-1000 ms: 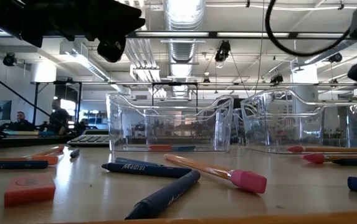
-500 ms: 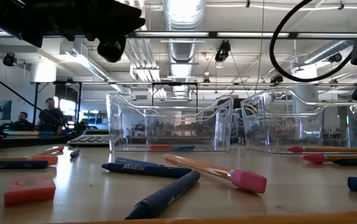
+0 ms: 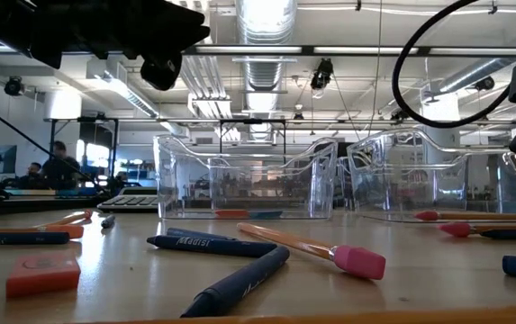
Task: Sort crayons/erasers/pens/pencils in bins
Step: Put the blue crayon into the top right transparent bin
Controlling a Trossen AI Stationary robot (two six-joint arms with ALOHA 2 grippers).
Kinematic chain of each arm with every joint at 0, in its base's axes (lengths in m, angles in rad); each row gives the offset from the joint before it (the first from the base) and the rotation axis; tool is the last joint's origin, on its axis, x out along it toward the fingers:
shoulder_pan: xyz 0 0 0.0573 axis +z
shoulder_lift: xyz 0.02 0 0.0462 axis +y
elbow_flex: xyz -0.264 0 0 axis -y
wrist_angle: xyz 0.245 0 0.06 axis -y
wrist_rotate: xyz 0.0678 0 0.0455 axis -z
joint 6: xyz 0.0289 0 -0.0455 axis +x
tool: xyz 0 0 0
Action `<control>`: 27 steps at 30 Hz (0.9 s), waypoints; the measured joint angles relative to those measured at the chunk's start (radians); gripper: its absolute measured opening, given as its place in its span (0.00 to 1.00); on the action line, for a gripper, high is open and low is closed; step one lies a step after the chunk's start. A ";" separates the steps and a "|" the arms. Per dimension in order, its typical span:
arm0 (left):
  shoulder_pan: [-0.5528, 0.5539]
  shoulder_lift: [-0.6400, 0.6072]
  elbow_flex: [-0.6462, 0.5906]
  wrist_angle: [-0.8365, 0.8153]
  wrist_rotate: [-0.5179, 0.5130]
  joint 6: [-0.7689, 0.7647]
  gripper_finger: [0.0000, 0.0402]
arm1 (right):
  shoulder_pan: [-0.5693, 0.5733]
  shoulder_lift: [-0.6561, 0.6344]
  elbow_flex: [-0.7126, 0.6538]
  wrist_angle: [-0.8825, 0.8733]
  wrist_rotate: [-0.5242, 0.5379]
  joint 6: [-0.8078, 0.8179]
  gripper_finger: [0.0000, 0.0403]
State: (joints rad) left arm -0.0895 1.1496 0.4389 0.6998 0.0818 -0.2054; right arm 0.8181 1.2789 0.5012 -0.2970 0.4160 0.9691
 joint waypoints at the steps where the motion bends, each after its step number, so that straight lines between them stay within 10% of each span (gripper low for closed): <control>1: 0.000 0.000 0.000 0.000 0.000 0.000 0.17 | 0.000 0.000 0.000 0.002 -0.001 0.000 0.32; 27: -0.001 0.000 0.000 -0.001 0.002 0.000 0.17 | -0.001 0.063 0.081 0.018 0.003 -0.073 0.29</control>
State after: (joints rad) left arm -0.0906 1.1498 0.4389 0.6992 0.0841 -0.2058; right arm 0.8173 1.3420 0.5823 -0.2790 0.4191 0.8961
